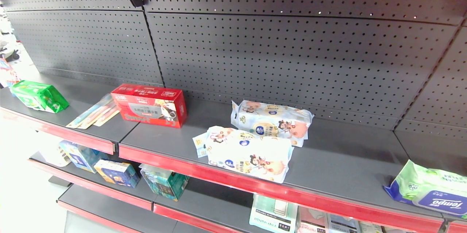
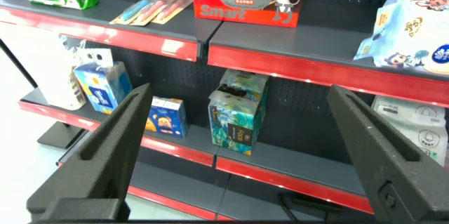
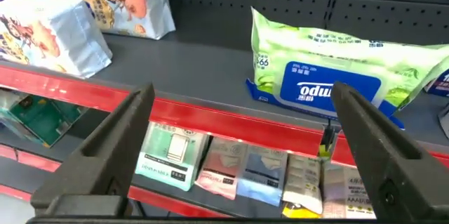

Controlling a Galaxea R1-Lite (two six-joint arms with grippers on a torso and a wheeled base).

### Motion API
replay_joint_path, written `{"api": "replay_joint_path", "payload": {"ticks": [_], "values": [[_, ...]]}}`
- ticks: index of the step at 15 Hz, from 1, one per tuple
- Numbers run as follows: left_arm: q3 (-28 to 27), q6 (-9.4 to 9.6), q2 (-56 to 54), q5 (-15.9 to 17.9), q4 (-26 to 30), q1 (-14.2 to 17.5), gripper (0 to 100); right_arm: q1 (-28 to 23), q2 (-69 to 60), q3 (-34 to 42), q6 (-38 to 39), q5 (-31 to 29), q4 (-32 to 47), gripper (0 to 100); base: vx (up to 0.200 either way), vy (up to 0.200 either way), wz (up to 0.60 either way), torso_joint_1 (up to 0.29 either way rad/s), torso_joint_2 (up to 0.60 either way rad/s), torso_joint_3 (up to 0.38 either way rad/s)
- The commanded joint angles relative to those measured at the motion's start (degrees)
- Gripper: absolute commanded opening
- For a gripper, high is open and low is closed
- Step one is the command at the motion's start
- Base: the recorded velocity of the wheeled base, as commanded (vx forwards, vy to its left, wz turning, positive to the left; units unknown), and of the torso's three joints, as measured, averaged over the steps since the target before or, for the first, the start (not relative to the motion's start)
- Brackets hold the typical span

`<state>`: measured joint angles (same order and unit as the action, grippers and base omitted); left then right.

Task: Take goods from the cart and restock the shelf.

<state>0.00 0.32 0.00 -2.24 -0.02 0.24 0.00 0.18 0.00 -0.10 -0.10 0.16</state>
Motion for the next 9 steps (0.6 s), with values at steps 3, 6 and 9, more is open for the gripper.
{"api": "replay_joint_path", "payload": {"ticks": [3,6,9], "values": [[0.0,0.03,0.1,0.0,0.0,0.0,100,0.0,-0.2,0.0,-0.1,0.0,0.0,100,0.0,0.0,0.0,0.0,0.0,0.0],[0.0,0.03,0.1,0.0,-0.1,0.0,100,0.0,-0.2,0.0,0.0,0.0,0.0,100,0.0,0.0,0.0,0.0,0.0,0.0],[0.0,0.03,0.1,0.0,-0.1,0.0,100,0.0,-0.2,0.0,0.1,0.0,0.0,100,0.0,0.0,-0.6,0.005,0.0,0.005]]}}
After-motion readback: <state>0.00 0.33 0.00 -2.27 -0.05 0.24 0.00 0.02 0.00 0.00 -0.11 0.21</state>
